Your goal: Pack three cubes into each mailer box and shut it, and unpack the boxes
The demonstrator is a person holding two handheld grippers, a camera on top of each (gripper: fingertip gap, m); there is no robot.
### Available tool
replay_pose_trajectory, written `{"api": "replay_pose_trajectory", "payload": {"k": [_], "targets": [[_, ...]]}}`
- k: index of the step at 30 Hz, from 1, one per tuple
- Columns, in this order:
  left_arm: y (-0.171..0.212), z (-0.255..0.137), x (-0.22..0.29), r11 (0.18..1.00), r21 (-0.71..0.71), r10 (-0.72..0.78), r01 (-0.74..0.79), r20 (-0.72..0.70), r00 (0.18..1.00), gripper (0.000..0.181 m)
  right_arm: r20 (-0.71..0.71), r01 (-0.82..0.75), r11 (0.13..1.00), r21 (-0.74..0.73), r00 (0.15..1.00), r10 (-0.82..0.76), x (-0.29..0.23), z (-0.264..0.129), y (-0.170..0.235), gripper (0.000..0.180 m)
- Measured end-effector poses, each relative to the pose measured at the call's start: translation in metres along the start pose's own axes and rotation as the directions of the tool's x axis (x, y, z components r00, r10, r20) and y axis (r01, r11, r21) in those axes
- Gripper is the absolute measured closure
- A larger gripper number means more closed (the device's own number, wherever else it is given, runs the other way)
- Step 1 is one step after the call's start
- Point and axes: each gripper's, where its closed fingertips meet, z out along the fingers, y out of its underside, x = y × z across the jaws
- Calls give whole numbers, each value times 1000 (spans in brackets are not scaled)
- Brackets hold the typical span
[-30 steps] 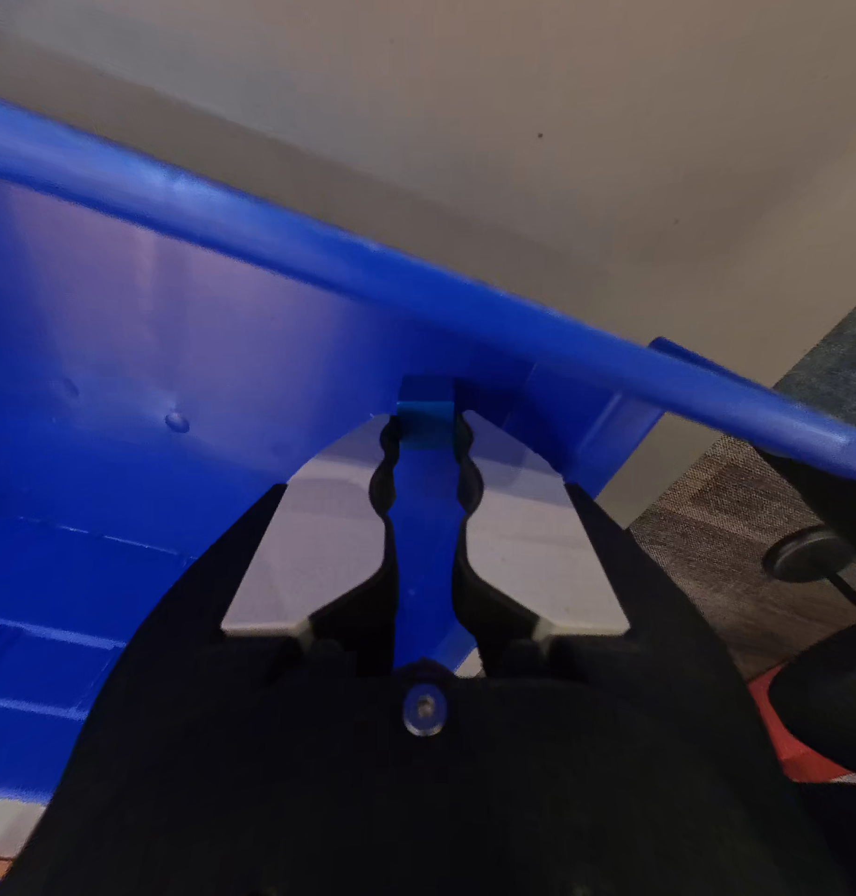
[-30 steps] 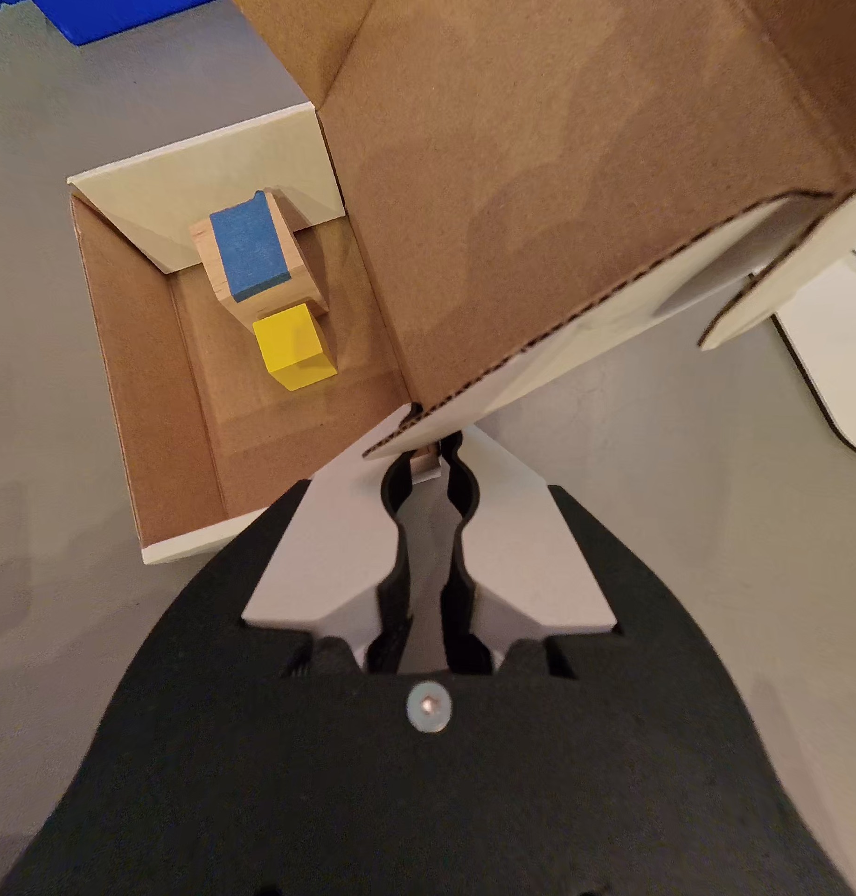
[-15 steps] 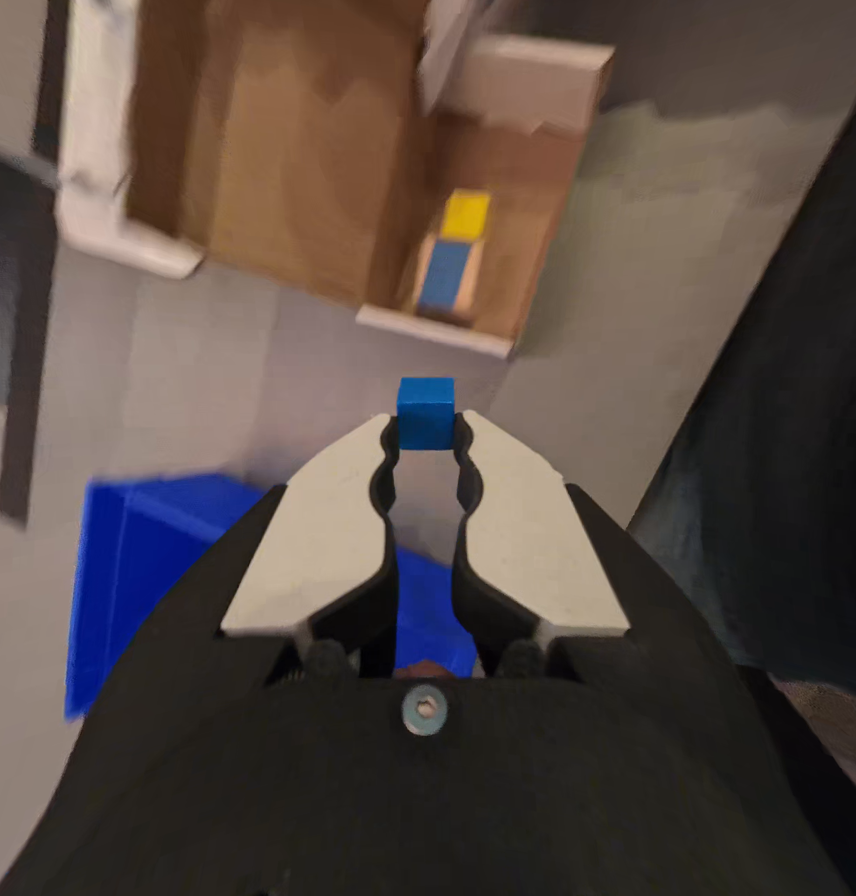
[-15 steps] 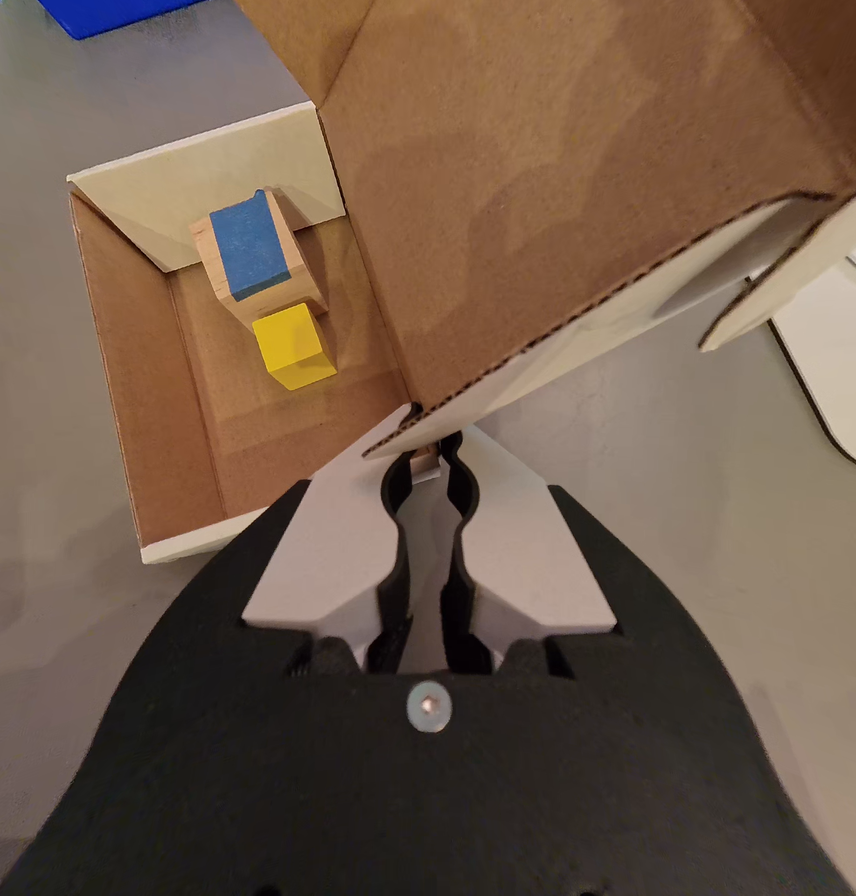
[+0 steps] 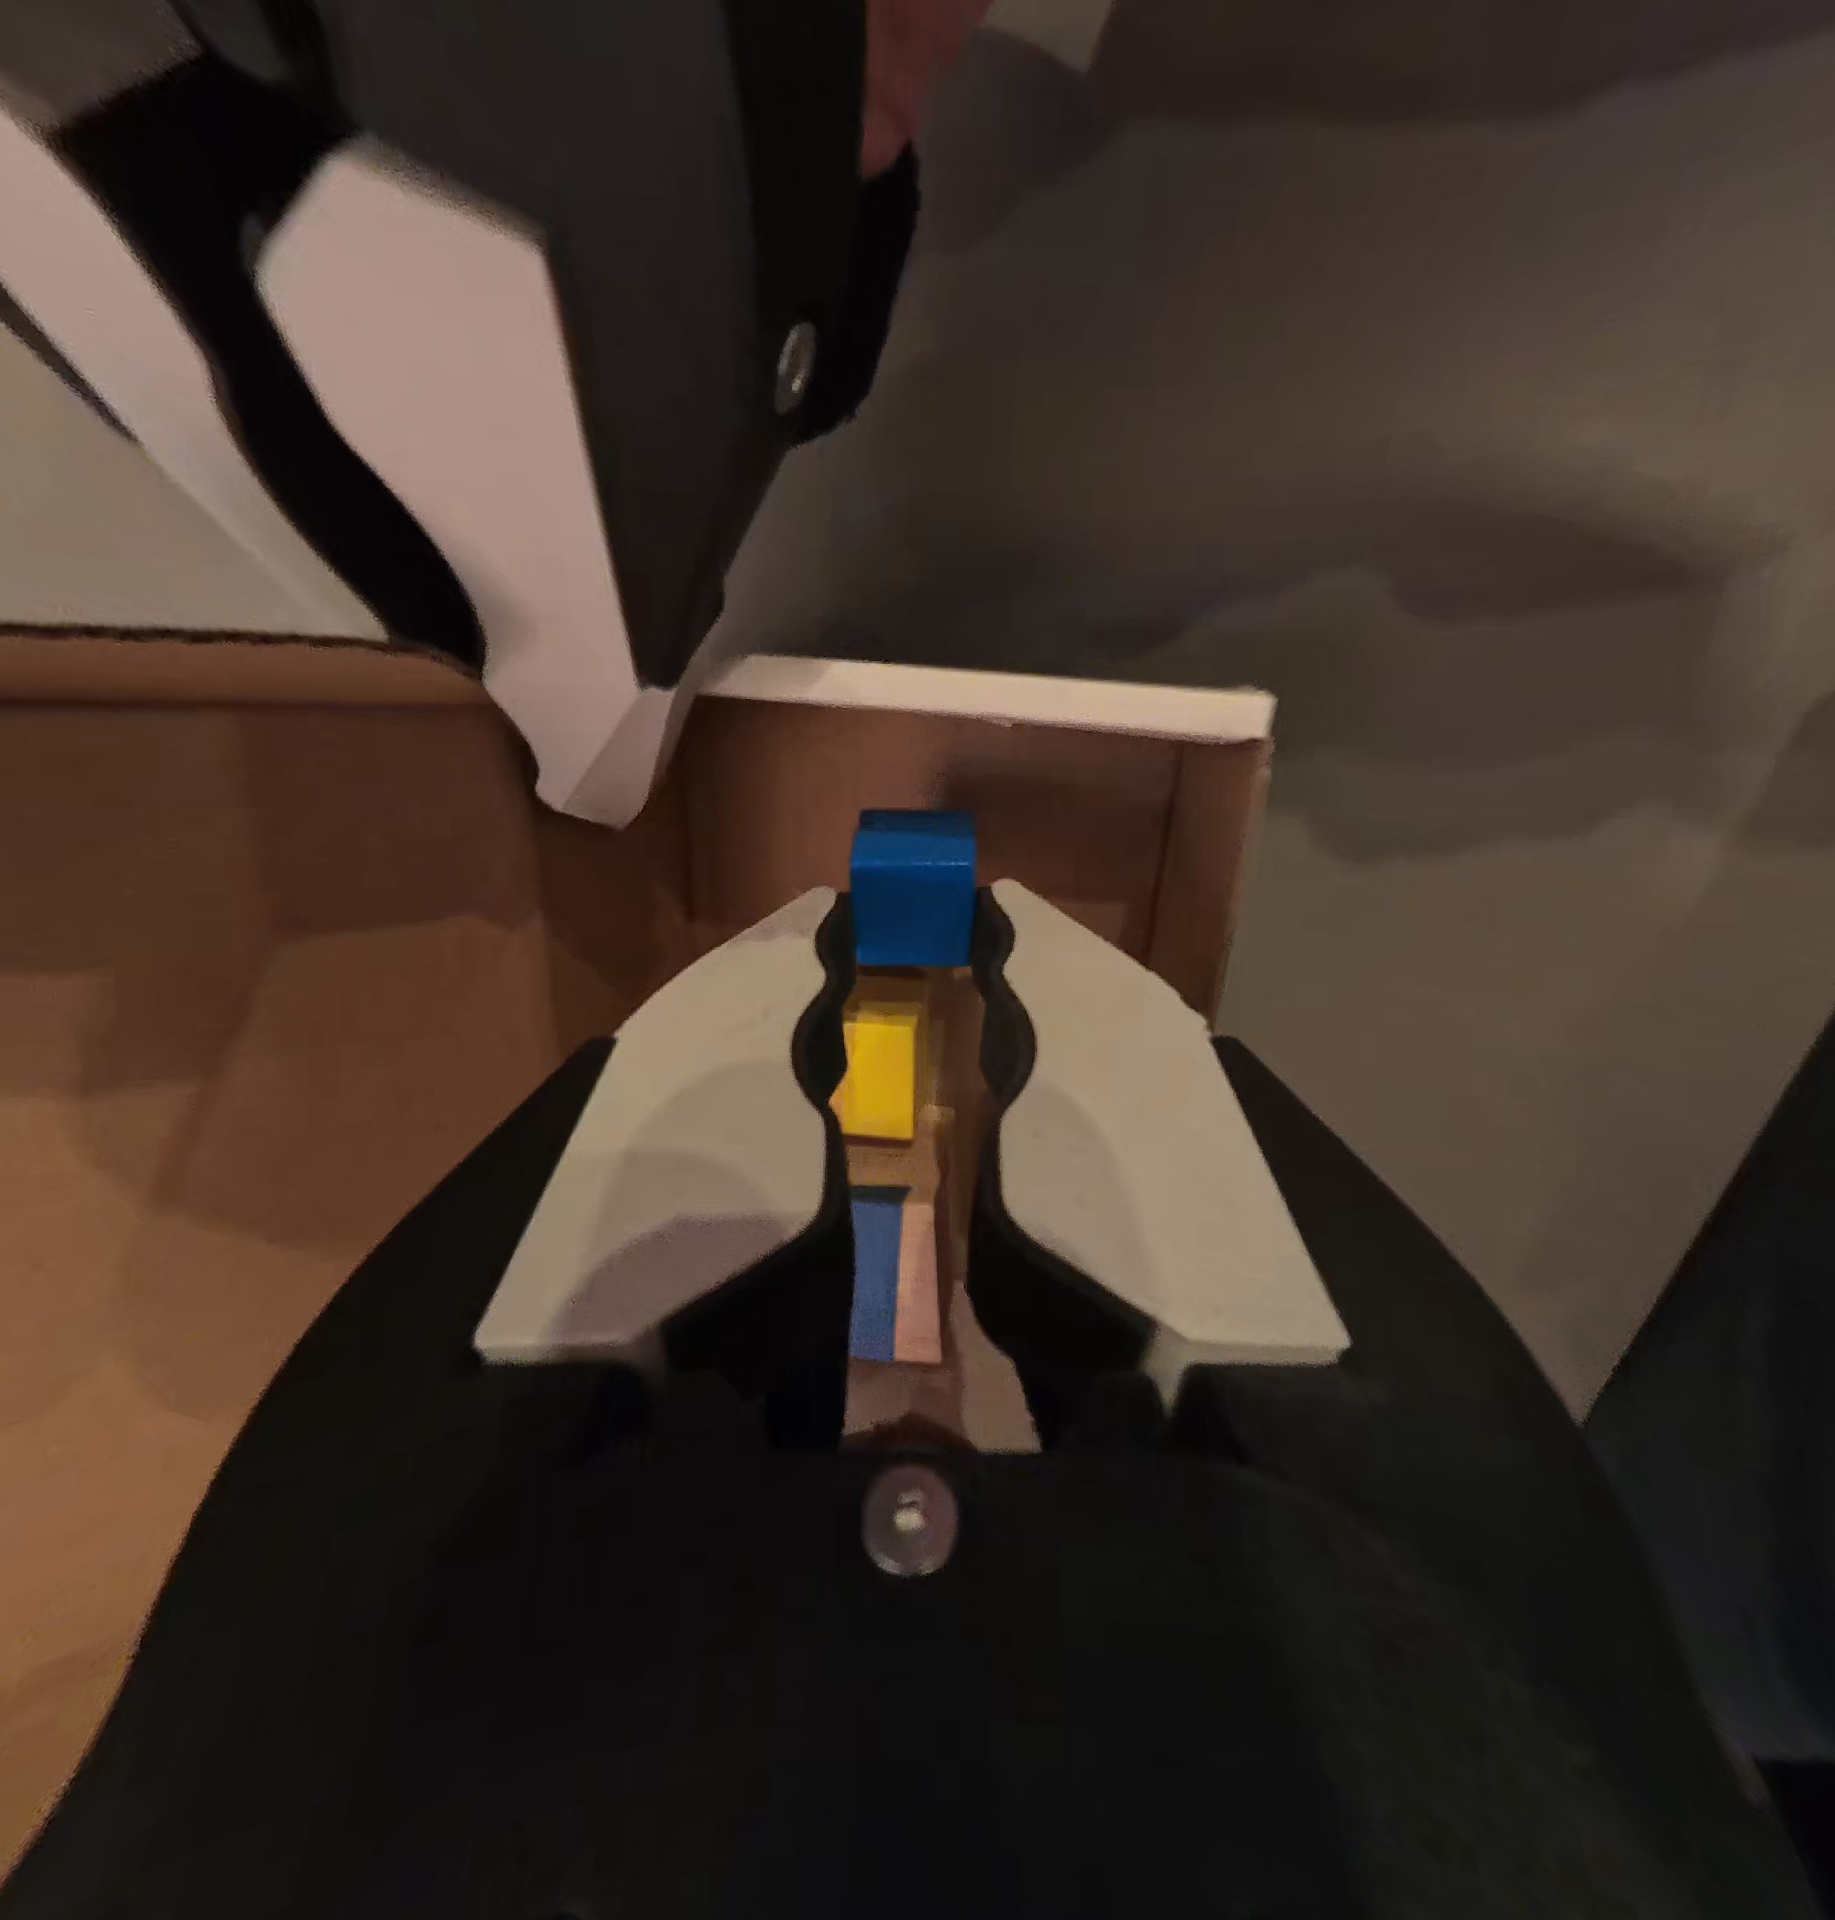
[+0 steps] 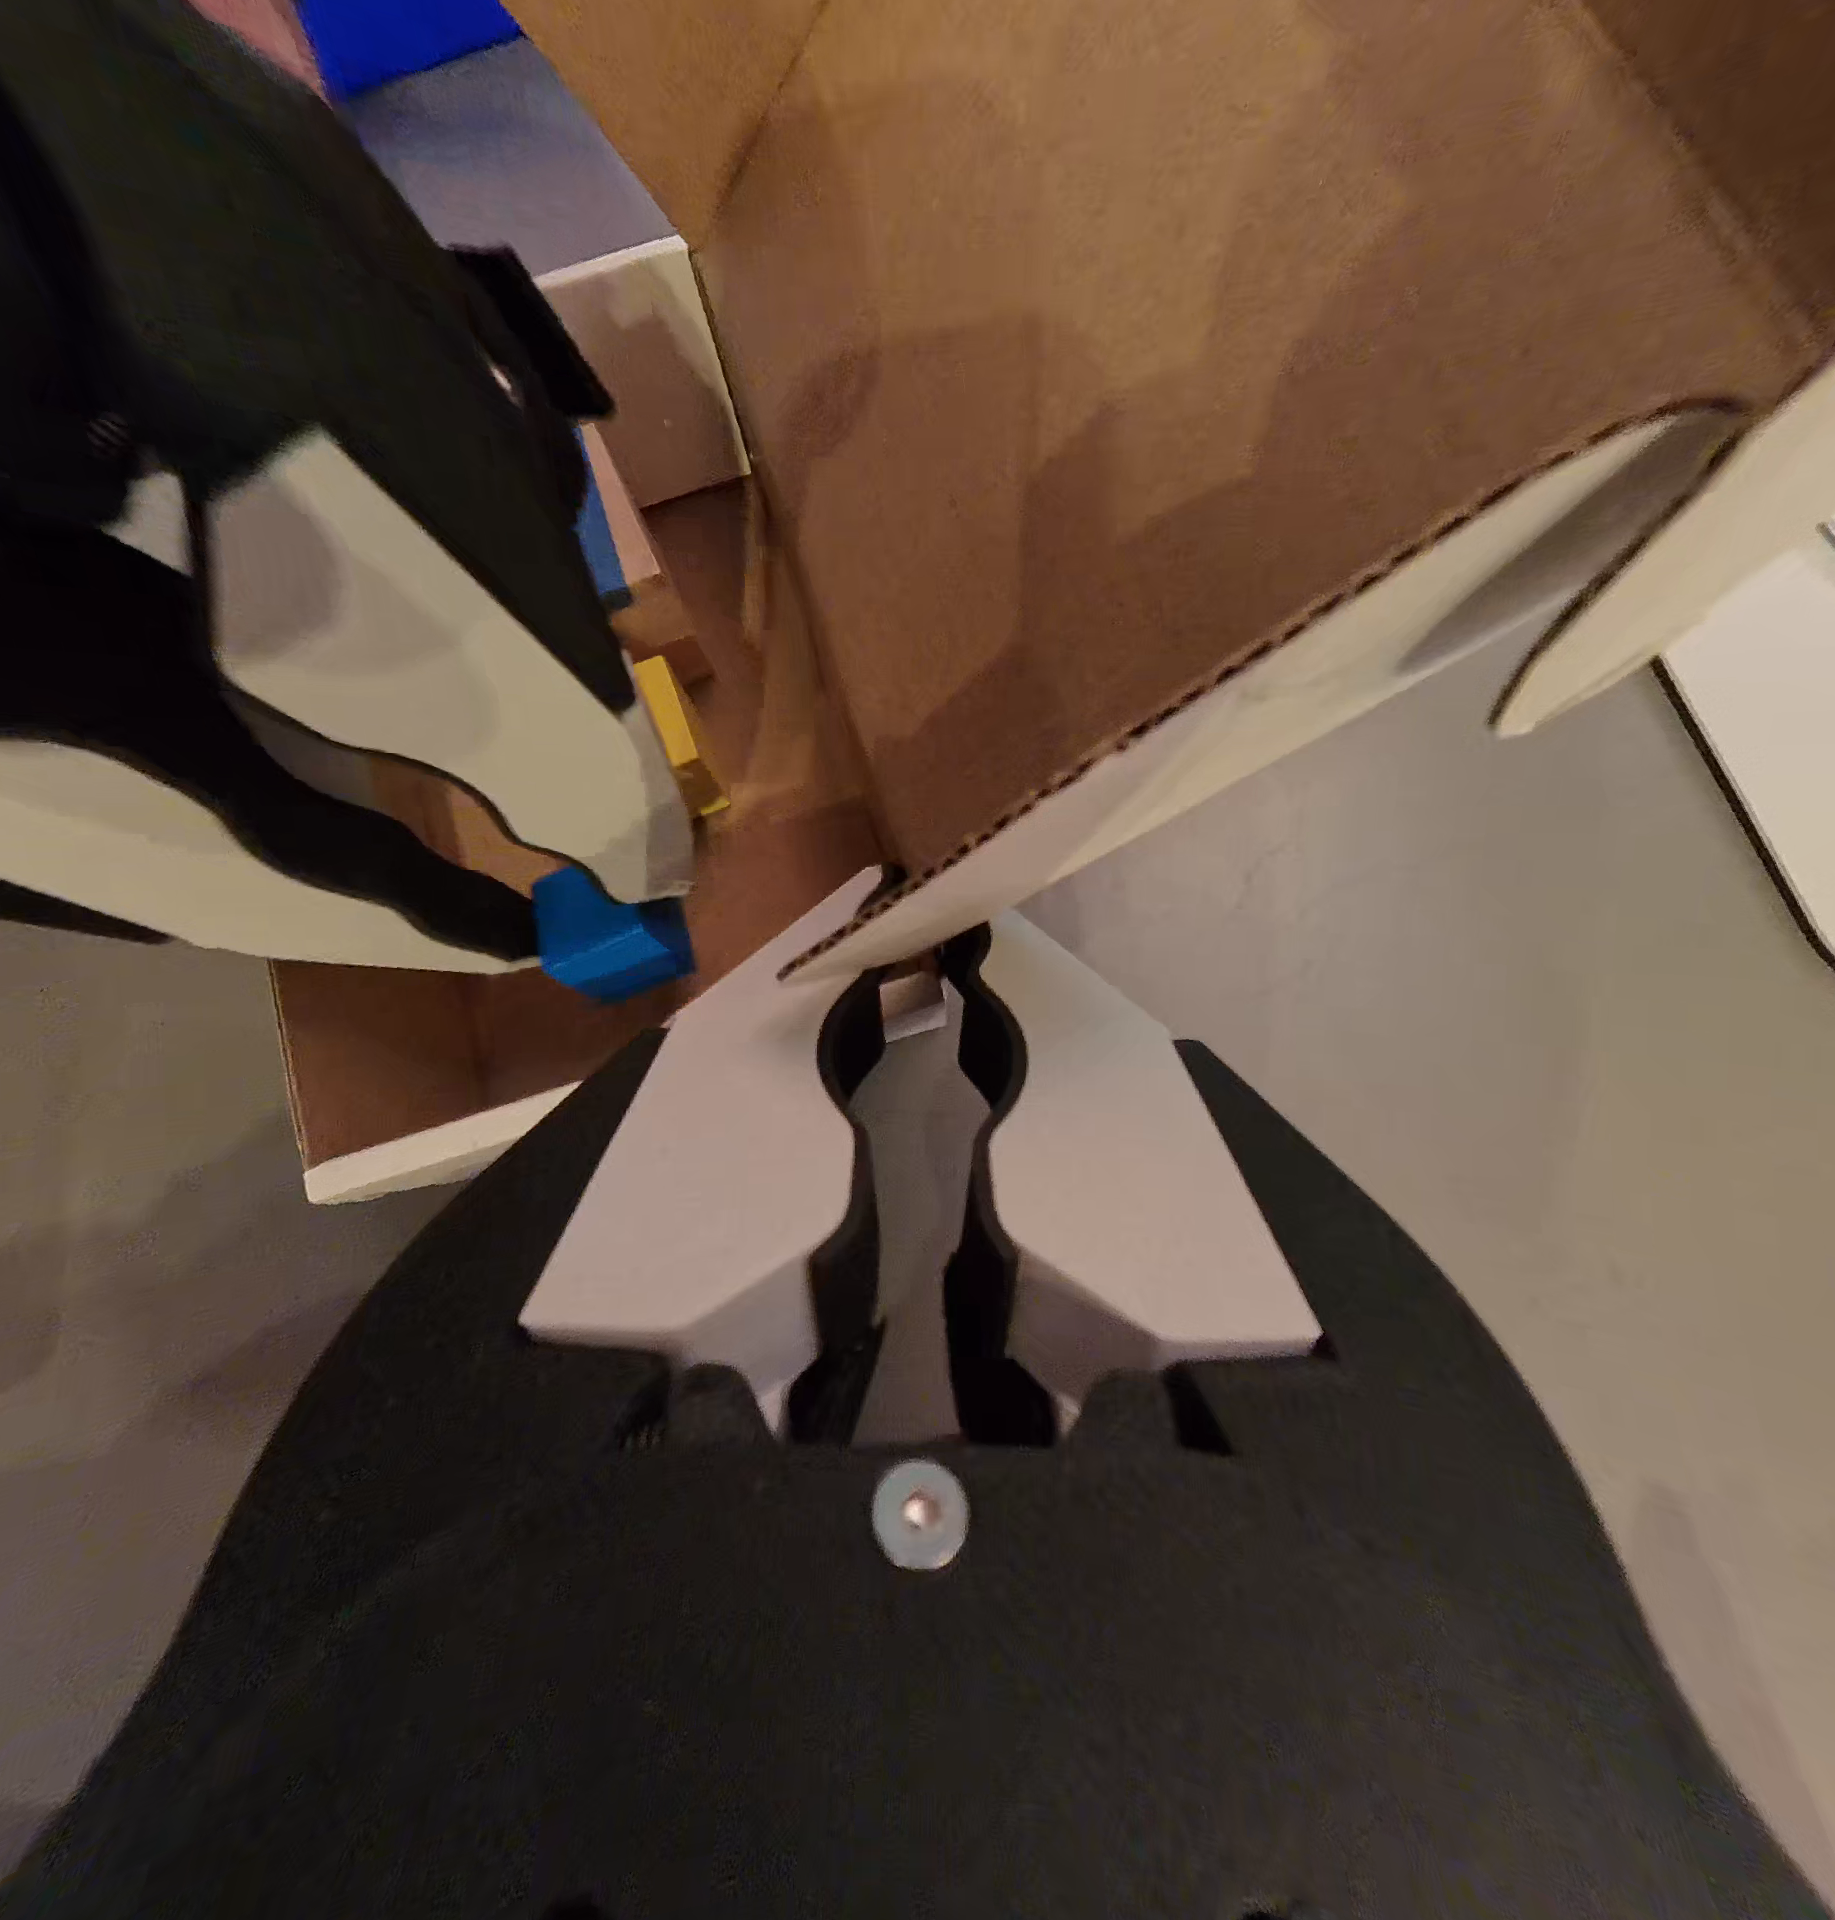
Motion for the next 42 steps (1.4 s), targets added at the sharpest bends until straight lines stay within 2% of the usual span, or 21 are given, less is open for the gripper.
{"api": "replay_pose_trajectory", "payload": {"k": [6,9,13,18,19,20,21,25,27,28,30,33,36,38,40,42], "targets": [[5,20,-2,999,-47,4,-4,-2,1000,158,-2,4,1000,-1,1000,-5,0,0,0,174],[3,12,-5,1000,-13,-9,9,31,999,143,-5,6,1000,-2,1000,-6,0,0,0,174],[6,-36,-14,991,128,-65,46,147,987,139,-9,7,1000,-5,1000,-7,0,0,0,174],[42,-117,-46,894,412,-314,177,293,903,142,-31,33,999,-25,999,-34,-2,-2,-2,172],[54,-129,-53,865,457,-369,205,307,877,142,-26,31,999,-27,999,-32,-4,-3,-3,165],[64,-140,-60,831,507,-424,230,308,852,141,-20,26,999,-25,999,-26,-6,-4,-5,149],[73,-149,-65,787,559,-478,261,285,831,140,-9,16,1000,-19,1000,-16,-9,-6,-7,138],[91,-154,-78,564,711,-641,421,56,765,135,28,-41,999,25,999,40,-17,-17,-14,116],[89,-144,-79,457,736,-671,500,-83,736,131,92,-130,985,114,989,119,-22,-26,-25,112],[88,-139,-81,413,739,-683,532,-135,718,124,133,-189,966,174,977,167,-23,-32,-33,111],[87,-129,-85,328,744,-707,582,-215,674,123,225,-316,909,272,939,259,-22,-46,-44,105],[89,-116,-94,206,749,-730,630,-312,608,123,329,-458,803,382,879,344,-12,-63,-55,107],[84,-112,-98,58,724,-667,687,-484,567,125,457,-582,680,445,801,387,1,-76,-57,118],[84,-111,-100,0,712,-634,702,-543,551,125,494,-629,614,478,770,404,12,-83,-56,120],[82,-109,-99,-21,691,-585,722,-594,552,128,515,-644,603,471,756,405,16,-81,-53,131],[80,-104,-98,-36,663,-542,748,-642,543,129,499,-648,626,434,752,432,20,-67,-45,132]]}}
